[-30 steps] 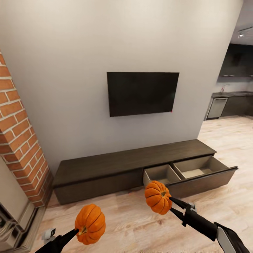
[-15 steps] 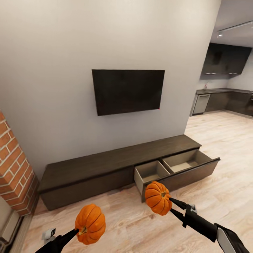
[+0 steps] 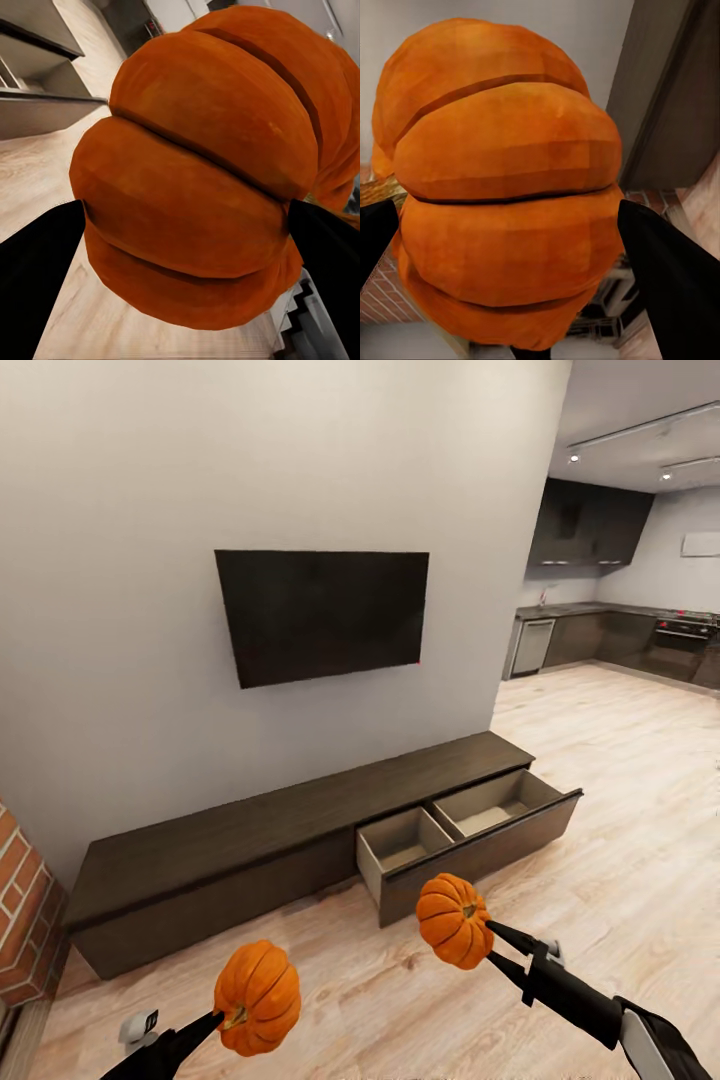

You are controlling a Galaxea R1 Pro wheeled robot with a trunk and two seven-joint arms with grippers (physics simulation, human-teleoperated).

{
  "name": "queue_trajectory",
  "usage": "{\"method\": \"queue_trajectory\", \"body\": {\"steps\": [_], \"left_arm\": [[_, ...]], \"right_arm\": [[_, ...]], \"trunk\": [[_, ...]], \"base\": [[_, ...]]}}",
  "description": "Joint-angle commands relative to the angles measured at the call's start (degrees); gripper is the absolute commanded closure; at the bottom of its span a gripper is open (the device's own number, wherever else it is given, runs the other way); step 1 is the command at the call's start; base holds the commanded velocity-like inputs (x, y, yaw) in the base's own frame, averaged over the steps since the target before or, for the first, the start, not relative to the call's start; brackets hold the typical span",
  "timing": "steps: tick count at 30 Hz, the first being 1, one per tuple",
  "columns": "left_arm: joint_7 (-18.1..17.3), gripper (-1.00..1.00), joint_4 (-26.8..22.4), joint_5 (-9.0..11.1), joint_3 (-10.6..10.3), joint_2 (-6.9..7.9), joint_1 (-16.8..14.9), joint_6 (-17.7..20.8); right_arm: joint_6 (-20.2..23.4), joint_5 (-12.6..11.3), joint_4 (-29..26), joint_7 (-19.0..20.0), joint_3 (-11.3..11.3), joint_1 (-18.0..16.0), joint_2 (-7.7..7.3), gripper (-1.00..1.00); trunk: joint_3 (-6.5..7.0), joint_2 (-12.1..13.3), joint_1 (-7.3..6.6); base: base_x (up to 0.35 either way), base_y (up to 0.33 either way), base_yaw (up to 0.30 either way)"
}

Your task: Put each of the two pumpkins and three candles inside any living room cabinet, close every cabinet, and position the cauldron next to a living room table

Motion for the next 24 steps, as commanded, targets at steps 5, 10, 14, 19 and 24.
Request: {"method": "queue_trajectory", "body": {"steps": [5, 10, 14, 19, 24], "left_arm": [[0.0, 1.0, 0.0, 0.6, -0.3, 0.09, 0.0, 0.6], [0.1, 1.0, 0.0, 0.6, -0.3, 0.08, 0.0, 0.6], [0.1, 1.0, 0.0, 0.6, -0.3, 0.08, 0.0, 0.6], [0.1, 1.0, 0.0, 0.6, -0.4, 0.08, 0.0, 0.6], [0.1, 1.0, 0.0, 0.6, -0.4, 0.08, 0.0, 0.6]], "right_arm": [[0.4, -0.1, 0.0, 0.2, -0.3, 0.0, 0.05, 1.0], [0.4, -0.1, 0.0, 0.2, -0.3, 0.0, 0.06, 1.0], [0.4, -0.1, 0.0, 0.1, -0.3, 0.0, 0.06, 1.0], [0.4, -0.1, 0.0, 0.1, -0.3, 0.0, 0.06, 1.0], [0.4, -0.1, 0.0, 0.1, -0.3, 0.0, 0.08, 1.0]], "trunk": [[-0.38, -0.1, 0.01], [-0.69, -0.1, 0.01], [-0.93, -0.1, 0.01], [-1.24, -0.1, 0.01], [-1.55, -0.1, 0.01]], "base": [[0.0, 0.0, -0.219], [0.0, 0.0, -0.219], [0.0, 0.0, -0.219], [0.0, 0.0, -0.219], [0.0, 0.0, -0.219]]}}
